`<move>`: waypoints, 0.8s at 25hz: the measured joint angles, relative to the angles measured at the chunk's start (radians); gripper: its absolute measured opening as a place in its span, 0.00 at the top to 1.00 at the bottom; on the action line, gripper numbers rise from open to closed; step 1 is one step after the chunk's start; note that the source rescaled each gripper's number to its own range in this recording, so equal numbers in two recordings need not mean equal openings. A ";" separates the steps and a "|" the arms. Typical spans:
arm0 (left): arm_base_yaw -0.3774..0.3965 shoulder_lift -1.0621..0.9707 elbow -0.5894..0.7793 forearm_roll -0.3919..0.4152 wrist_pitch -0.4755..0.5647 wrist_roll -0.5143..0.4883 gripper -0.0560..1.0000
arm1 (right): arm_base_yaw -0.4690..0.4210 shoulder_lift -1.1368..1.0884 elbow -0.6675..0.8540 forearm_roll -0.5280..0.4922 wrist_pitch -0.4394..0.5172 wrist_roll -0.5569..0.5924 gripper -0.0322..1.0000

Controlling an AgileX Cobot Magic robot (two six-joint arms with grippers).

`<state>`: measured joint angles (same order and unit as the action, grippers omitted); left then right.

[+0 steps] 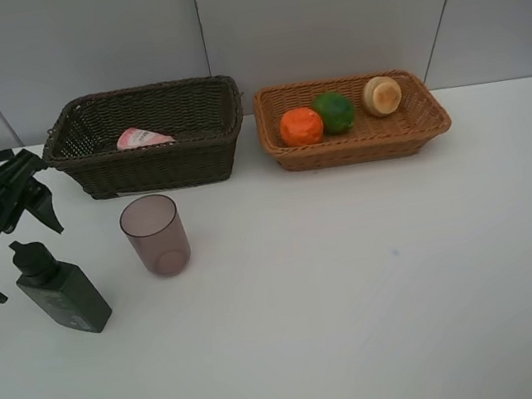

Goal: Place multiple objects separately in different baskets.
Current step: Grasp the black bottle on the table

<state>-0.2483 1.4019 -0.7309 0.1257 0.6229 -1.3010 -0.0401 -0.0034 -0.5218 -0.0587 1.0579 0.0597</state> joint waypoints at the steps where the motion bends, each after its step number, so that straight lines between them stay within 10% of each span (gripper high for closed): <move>1: 0.000 0.003 0.000 -0.001 0.000 -0.001 0.00 | 0.000 0.000 0.000 0.000 0.000 0.000 0.12; 20: 0.000 0.071 0.101 -0.057 -0.147 -0.050 0.01 | 0.000 0.000 0.000 0.000 0.000 0.000 0.12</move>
<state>-0.2483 1.4727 -0.6296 0.0685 0.4755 -1.3505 -0.0401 -0.0034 -0.5218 -0.0587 1.0579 0.0597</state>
